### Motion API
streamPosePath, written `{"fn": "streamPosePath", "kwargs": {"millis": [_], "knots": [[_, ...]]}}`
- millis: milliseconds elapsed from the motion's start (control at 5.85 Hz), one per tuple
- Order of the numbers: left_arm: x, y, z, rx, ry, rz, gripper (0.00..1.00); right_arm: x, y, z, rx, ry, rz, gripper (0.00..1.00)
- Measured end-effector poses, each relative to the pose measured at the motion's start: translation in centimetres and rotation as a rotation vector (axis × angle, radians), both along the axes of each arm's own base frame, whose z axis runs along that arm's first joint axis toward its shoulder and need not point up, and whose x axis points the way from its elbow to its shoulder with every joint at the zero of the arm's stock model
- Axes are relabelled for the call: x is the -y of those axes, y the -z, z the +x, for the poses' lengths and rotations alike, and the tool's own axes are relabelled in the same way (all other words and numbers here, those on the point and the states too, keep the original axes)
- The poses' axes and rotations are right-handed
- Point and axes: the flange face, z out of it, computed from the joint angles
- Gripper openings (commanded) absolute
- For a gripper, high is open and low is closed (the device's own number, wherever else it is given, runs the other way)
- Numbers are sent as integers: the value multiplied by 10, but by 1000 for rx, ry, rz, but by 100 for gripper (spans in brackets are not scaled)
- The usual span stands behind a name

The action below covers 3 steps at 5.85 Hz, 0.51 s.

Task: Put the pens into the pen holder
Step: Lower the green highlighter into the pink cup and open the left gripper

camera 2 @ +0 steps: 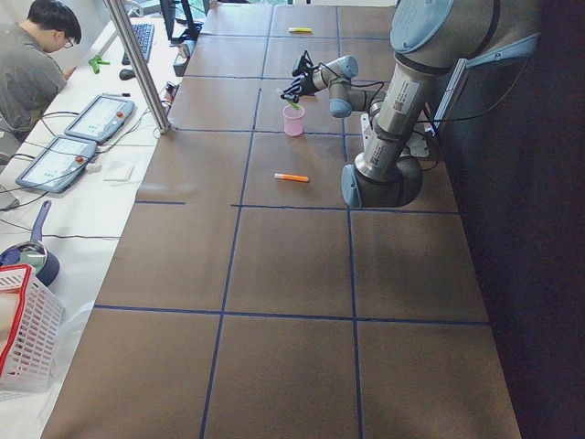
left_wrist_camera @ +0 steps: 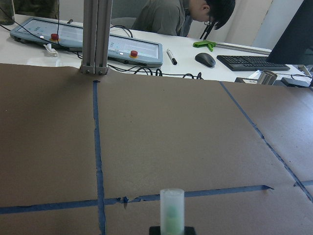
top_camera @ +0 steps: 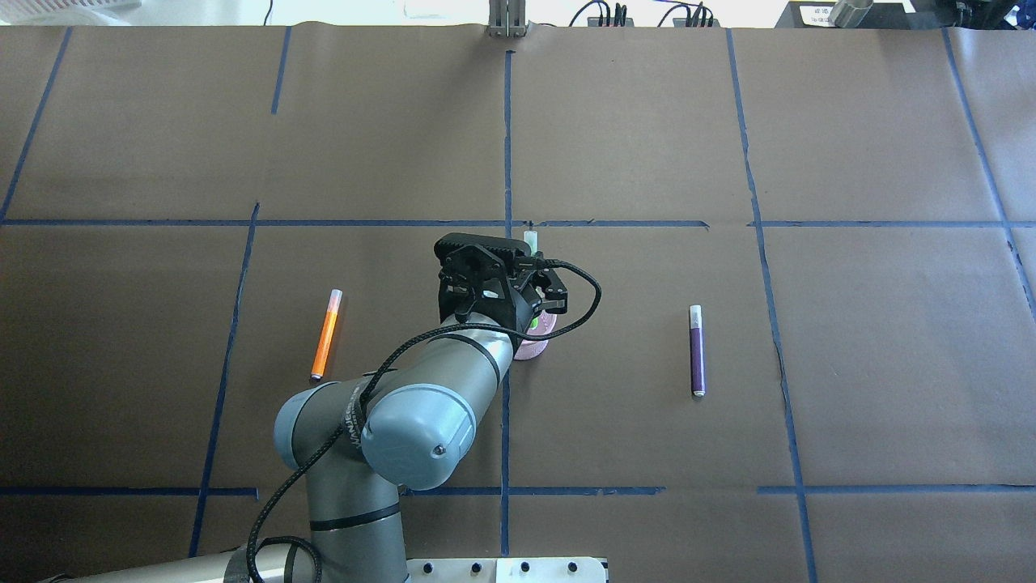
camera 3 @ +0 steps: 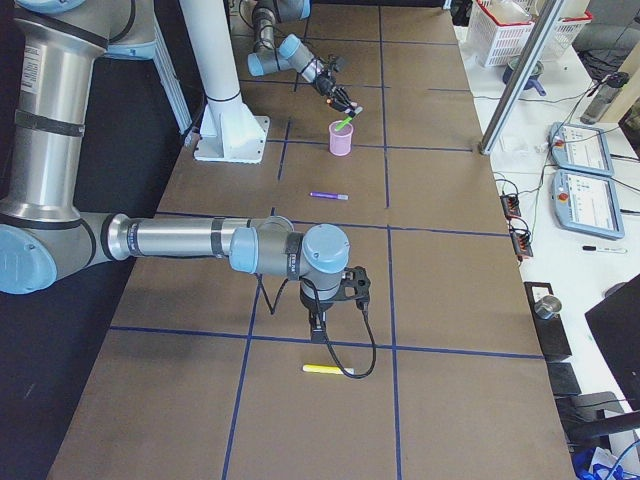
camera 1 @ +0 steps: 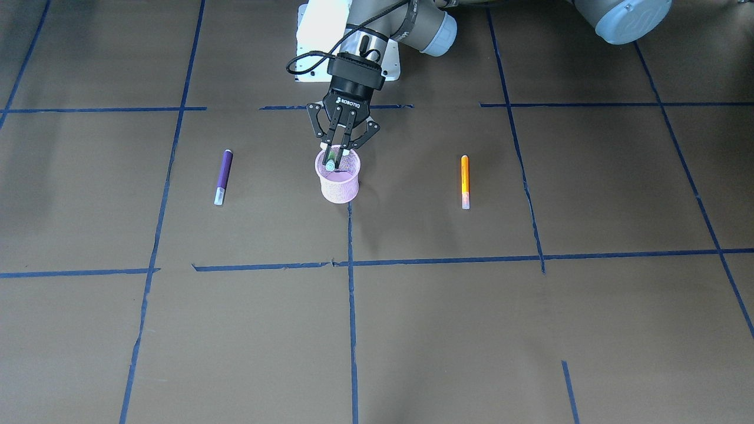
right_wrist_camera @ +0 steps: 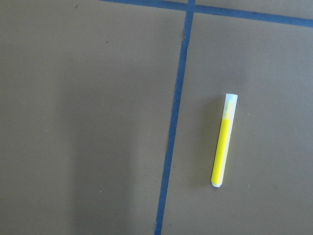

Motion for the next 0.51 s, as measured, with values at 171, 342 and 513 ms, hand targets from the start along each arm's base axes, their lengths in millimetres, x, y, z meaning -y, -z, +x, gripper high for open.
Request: {"fn": "streamPosePath", "kwargs": {"millis": [171,342,513], "knots": [[0,0,0,0,0,0,100,0,0,0,0,0,0,100],[-1,2,-2,-5,-4,2,100,0,0,0,0,0,0,100],[-3,7,-7,-17,-9,7,100,1,1,0,1,0,3,100]]}}
